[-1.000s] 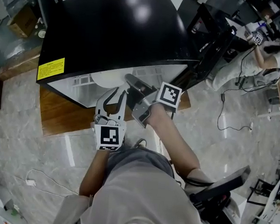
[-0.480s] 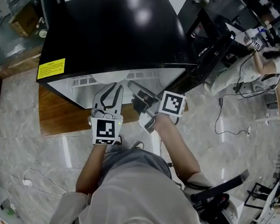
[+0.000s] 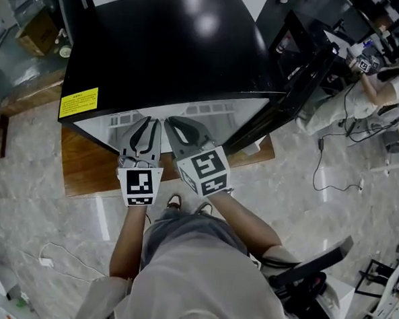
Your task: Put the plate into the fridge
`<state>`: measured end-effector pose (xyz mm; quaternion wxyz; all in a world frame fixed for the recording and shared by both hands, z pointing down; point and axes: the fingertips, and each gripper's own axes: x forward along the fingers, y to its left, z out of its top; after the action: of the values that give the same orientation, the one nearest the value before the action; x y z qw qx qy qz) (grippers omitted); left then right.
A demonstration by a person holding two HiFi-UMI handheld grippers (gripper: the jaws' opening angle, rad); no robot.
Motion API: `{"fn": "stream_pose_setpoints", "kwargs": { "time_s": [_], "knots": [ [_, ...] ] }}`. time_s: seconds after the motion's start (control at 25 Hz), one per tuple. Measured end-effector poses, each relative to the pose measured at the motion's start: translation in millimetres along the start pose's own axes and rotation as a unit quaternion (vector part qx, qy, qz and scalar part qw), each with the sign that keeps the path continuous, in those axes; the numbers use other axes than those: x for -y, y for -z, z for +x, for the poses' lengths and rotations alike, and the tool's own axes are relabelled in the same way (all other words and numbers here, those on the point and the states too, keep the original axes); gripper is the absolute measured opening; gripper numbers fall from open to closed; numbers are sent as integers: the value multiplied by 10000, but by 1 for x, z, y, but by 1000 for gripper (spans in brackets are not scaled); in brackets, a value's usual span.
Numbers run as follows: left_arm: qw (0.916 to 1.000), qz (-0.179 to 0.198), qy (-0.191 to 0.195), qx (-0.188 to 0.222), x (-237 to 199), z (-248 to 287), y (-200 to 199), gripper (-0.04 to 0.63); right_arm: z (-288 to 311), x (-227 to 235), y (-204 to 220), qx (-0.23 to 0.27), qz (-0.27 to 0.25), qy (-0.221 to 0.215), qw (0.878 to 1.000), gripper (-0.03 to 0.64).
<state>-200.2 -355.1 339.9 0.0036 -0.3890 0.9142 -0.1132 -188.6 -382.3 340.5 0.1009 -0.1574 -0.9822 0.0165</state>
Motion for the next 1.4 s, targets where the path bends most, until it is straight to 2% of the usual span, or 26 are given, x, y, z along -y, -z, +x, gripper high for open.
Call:
{"fn": "stream_pose_setpoints", "kwargs": {
  "time_s": [0.6, 0.76, 0.92, 1.0, 1.08, 1.32, 1.4],
  "knots": [
    [9986, -350, 356, 163, 0, 14, -5, 71, 11, 13, -6, -28, -81, 436, 9990, 26],
    [9976, -319, 522, 332, -5, 9, -14, 65, 10, 9, -19, 207, -67, 624, 9978, 26],
    [9947, -682, 626, 444, -33, -11, 0, 27, 23, -16, -11, 245, -124, 963, 9950, 25],
    [9924, -898, 668, 505, -24, -14, -6, 20, 10, -13, -10, 304, -179, 1106, 9932, 23],
    [9917, -958, 680, 524, -3, -19, -11, 20, -12, -6, -6, 405, -263, 1168, 9920, 20],
    [9918, -1082, 530, 422, 36, -59, 0, 18, -63, -18, 23, 261, 20, 1077, 9938, 18],
    [9924, -1061, 488, 385, 66, -87, 1, 18, -101, -27, 35, 276, 34, 1015, 9944, 18]
  ]
}}
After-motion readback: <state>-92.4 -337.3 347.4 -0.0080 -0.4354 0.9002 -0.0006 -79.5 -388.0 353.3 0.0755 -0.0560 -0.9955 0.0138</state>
